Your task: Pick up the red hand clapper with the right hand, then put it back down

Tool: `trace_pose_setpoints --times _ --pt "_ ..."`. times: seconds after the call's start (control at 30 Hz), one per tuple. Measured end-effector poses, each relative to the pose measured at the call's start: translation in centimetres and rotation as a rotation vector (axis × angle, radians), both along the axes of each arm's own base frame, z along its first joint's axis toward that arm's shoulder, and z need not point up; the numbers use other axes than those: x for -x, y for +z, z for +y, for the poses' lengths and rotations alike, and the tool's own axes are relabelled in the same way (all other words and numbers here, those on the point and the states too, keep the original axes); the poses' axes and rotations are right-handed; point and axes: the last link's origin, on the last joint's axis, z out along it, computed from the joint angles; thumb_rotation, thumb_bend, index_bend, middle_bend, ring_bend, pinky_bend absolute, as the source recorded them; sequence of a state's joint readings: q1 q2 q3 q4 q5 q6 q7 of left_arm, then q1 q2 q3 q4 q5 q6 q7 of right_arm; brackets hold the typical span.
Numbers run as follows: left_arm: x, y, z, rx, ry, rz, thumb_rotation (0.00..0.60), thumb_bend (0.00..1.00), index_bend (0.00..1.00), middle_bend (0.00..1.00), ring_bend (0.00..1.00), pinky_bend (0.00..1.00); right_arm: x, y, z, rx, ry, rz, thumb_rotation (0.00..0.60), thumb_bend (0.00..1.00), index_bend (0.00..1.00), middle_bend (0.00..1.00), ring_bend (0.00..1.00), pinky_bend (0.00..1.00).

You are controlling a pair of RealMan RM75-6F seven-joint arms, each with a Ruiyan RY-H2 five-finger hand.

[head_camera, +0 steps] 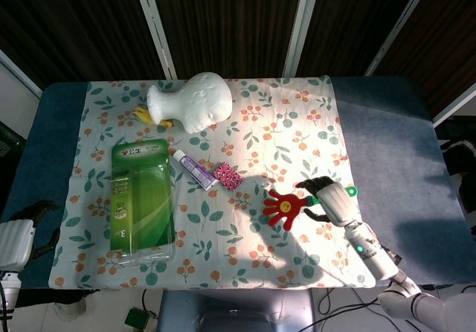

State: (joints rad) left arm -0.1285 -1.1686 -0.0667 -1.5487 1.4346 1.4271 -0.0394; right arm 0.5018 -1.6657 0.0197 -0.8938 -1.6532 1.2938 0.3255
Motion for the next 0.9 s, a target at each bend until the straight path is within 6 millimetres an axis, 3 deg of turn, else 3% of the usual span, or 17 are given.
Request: trace_pose_setpoints --times 0.1,0.2,0.4,0.6,0.9 --pt "0.0 0.0 0.0 0.001 -0.001 0.001 0.600 0.41 0.32 0.23 0.27 0.36 0.2 -0.2 0.1 -0.019 -0.023 0.027 0.600 0.05 0.05 0.06 0.00 0.01" --pt "0.0 -0.1 0.0 0.002 -0.001 0.001 0.600 0.41 0.32 0.23 0.27 0.36 0.4 -0.1 0.2 -0.032 -0.040 0.057 0.600 0.01 0.00 0.00 0.00 0.00" --pt "0.0 0.0 0.1 0.001 0.002 0.001 0.600 0.41 0.32 0.23 0.27 0.36 -0.3 1.1 0.7 -0.024 -0.044 0.046 0.600 0.00 0.00 0.00 0.00 0.00" --pt "0.1 0.0 0.1 0.000 0.008 0.001 0.600 0.41 0.32 0.23 0.27 0.36 -1.3 3.5 1.4 0.025 -0.053 0.042 0.600 0.00 0.00 0.00 0.00 0.00" --pt "0.1 -0.1 0.2 0.011 0.014 0.006 0.600 0.41 0.32 0.23 0.27 0.36 -1.9 7.8 4.0 0.157 -0.152 0.274 0.600 0.00 0.00 0.00 0.00 0.00"
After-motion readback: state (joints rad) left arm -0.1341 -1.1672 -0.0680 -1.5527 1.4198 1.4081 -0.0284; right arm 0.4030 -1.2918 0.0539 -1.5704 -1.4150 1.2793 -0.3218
